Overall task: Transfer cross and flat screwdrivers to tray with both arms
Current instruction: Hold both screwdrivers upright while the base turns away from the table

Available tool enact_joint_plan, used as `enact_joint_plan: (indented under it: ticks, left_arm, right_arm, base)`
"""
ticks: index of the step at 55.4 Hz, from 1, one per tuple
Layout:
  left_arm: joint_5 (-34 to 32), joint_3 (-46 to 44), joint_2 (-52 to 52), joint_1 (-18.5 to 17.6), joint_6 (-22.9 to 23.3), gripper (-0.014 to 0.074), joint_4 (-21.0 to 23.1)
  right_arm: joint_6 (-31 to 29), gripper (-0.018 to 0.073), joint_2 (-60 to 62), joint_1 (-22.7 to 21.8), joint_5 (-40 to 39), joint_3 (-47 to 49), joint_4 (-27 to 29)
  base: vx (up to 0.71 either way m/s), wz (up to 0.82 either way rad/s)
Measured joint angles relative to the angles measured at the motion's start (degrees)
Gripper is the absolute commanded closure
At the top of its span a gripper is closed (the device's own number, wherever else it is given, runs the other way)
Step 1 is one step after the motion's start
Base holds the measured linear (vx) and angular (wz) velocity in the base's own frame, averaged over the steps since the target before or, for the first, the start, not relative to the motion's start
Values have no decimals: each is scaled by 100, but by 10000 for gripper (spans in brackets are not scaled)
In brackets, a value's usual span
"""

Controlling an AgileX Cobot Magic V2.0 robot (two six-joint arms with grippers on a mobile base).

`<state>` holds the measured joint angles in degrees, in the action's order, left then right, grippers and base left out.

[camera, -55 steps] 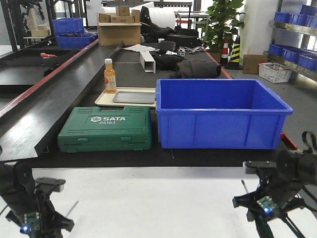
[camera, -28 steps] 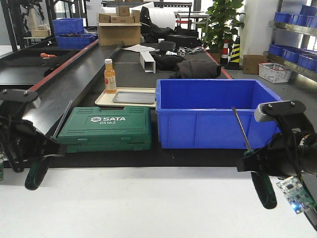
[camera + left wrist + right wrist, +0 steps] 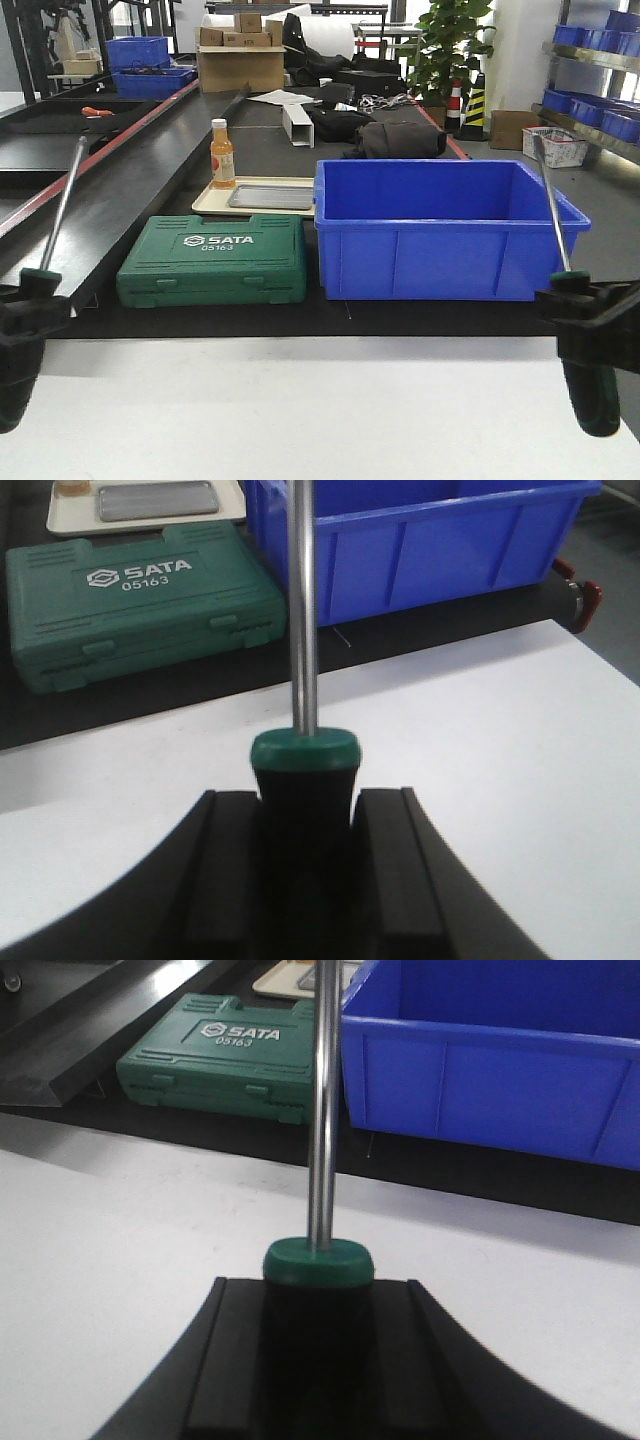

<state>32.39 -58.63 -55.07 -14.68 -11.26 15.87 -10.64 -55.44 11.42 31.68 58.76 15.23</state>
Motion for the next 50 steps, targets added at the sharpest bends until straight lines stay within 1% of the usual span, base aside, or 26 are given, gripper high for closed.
enact_joint_plan:
  ticks: [8,16,50]
  left_arm:
    - [-83,426,483,0,2,599,0]
    - [-63,725,710,0,2,599,17]
    - [-55,742,736,0,2,599,17]
  right_arm:
    - [0,568,357,0,-53,-444,0]
    - [0,567,374,0,-64,-528,0]
    - [0,567,374,0,119,-528,0]
  base:
    - [0,0]
    - [0,0]
    - [0,0]
